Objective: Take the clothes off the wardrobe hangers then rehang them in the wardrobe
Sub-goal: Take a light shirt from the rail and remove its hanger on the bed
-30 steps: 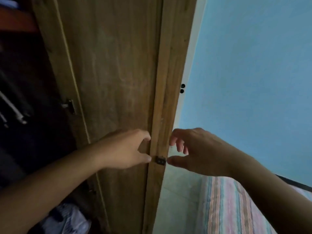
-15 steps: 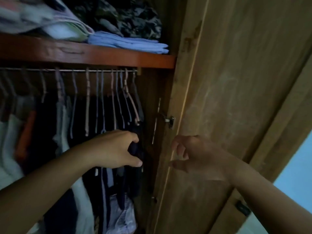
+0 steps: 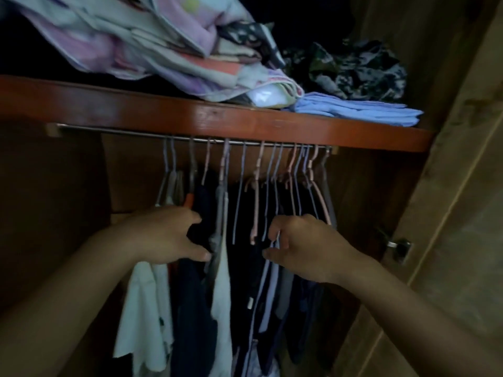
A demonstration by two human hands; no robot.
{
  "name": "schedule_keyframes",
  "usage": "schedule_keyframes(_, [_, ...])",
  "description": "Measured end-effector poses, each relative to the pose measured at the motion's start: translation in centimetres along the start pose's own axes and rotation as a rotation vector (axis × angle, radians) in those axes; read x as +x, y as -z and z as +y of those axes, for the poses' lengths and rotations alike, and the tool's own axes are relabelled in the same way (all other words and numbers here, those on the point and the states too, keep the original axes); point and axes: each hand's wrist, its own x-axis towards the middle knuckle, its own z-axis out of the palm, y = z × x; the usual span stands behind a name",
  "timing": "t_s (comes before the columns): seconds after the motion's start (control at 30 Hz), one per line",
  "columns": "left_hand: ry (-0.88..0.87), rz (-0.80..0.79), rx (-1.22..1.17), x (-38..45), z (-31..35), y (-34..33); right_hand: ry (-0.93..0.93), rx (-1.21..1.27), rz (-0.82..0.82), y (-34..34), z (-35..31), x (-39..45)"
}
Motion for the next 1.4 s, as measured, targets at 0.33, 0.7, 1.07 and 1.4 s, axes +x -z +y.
schedule_keyframes(0.33, [0.205, 0.205, -0.115, 0.6, -8.7, 1.5, 0.192, 0.210, 0.041, -4.7, -10.8, 12.7])
schedule_keyframes(0.7, [0.379, 0.534, -0.148, -0.2, -13.6, 1.5, -0.002, 0.317, -0.031, -9.1, -16.5, 19.9])
schedule_keyframes(1.07, [0.338, 0.514, -0.260, 0.9, -13.4, 0.2, -0.172, 0.316, -0.091, -10.8, -14.9, 21.2])
schedule_keyframes(1.4, [0.345, 0.359, -0.225, 1.9, -12.7, -0.8, -0.034, 0.553, 0.189, -8.2, -14.3, 18.6])
